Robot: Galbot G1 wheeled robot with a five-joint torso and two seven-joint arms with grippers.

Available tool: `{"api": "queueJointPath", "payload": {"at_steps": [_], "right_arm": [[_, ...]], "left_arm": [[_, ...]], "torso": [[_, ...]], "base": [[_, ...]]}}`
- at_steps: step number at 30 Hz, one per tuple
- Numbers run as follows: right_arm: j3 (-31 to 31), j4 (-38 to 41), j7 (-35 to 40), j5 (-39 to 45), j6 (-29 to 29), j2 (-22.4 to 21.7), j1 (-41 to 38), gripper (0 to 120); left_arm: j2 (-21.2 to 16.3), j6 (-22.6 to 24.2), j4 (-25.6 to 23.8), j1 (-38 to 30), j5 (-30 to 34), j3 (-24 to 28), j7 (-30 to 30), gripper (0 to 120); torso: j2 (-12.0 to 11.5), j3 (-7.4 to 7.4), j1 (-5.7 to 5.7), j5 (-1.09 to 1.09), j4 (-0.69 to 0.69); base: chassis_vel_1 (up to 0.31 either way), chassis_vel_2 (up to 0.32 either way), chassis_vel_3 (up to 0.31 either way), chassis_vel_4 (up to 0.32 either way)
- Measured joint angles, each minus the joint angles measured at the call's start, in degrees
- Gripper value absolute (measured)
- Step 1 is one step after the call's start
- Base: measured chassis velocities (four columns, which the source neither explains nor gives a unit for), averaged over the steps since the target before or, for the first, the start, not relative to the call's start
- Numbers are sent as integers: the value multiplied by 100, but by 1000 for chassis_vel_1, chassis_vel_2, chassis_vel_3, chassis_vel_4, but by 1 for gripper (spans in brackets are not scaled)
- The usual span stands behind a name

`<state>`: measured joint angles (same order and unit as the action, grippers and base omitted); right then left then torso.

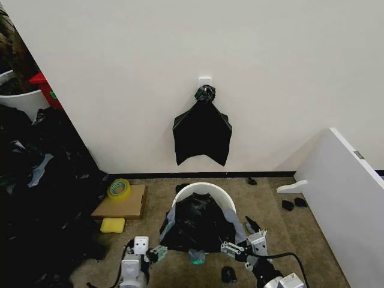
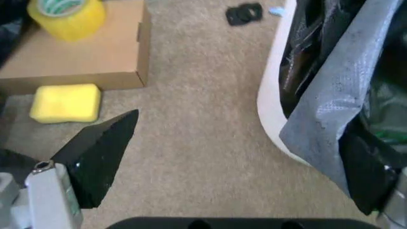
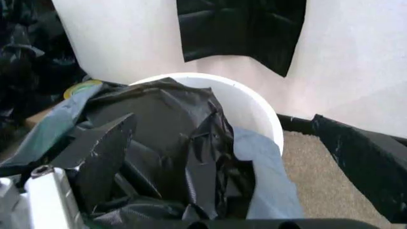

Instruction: Place the garbage bag over the trash bin.

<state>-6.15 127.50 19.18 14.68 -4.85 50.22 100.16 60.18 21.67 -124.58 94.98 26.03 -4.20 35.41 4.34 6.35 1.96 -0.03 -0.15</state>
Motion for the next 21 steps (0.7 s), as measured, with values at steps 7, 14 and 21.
{"api": "queueJointPath", "payload": {"at_steps": [7, 14, 21], "right_arm": [[65, -313, -187, -217, -112, 90, -134, 100], [48, -412, -248, -354, -169, 177, -83, 100], [4, -472, -290, -414, -202, 175, -62, 100]], "left_arm": [[-449, 229, -281, 284, -380, -611, -1241, 100], [-832, -21, 78, 8, -844, -885, -2872, 100], [-898, -1084, 807, -275, -1006, -1016, -5938, 100]], "torso": [[0, 0, 0, 0, 1], [0, 0, 0, -3, -1], [0, 0, 0, 0, 1]], "base": [[0, 0, 0, 0], [0, 0, 0, 0], [0, 0, 0, 0]]}}
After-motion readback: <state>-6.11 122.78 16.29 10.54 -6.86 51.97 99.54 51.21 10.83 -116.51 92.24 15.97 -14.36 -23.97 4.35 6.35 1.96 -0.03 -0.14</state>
